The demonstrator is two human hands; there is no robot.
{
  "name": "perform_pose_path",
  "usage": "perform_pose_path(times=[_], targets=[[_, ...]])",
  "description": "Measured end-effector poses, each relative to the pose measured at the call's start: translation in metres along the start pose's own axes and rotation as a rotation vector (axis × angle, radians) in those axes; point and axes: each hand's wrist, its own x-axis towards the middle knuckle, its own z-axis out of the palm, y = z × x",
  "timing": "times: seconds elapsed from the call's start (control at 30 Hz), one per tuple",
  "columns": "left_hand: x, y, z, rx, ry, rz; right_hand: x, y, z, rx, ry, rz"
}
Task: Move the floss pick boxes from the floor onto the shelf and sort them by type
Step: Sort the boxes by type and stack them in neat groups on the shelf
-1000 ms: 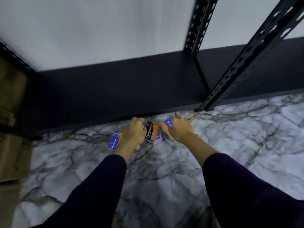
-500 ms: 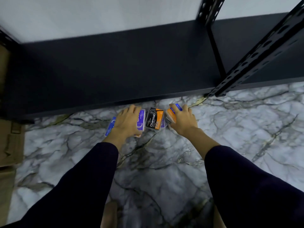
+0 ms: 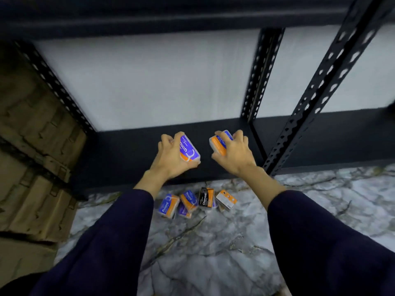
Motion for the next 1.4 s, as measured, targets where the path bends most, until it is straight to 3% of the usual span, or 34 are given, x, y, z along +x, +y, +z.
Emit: perform_pose_path(times=[0.2,0.4,0.67,0.93,1.07,1.17,1.3,1.4], targets=[[-0.031,0.077,-0.12,0.002,0.346,0.103,-0.019,-0.076,-0.121,0.021,0.221,-0.127],[-0.052,0.125,-0.214,-0.086,0.544,0.091,-0.032,-0.129,-0.203,0.028,0.387,-0.215],[-0.04,0.144,-0.266,-0.106,0.619,0.067,-0.012,-0.164,-0.254,-0.074,0.427,-0.272],[0.009,0.137,-0.277,-0.238,0.722,0.098,0.036,-0.175,-0.256,-0.155,0.447,-0.267],[0.04,0.137,-0.273,-0.26,0.68,0.088,0.057,-0.171,-0.254,-0.132,0.452,-0.243],[0.061,0.132,-0.266,-0.227,0.647,0.117,0.072,-0.168,-0.255,-0.044,0.437,-0.271],[0.072,0.124,-0.262,-0.148,0.651,0.149,0.085,-0.164,-0.247,0.248,0.49,-0.33],[0.071,0.119,-0.261,-0.113,0.668,0.179,0.089,-0.162,-0.23,0.247,0.57,-0.315]])
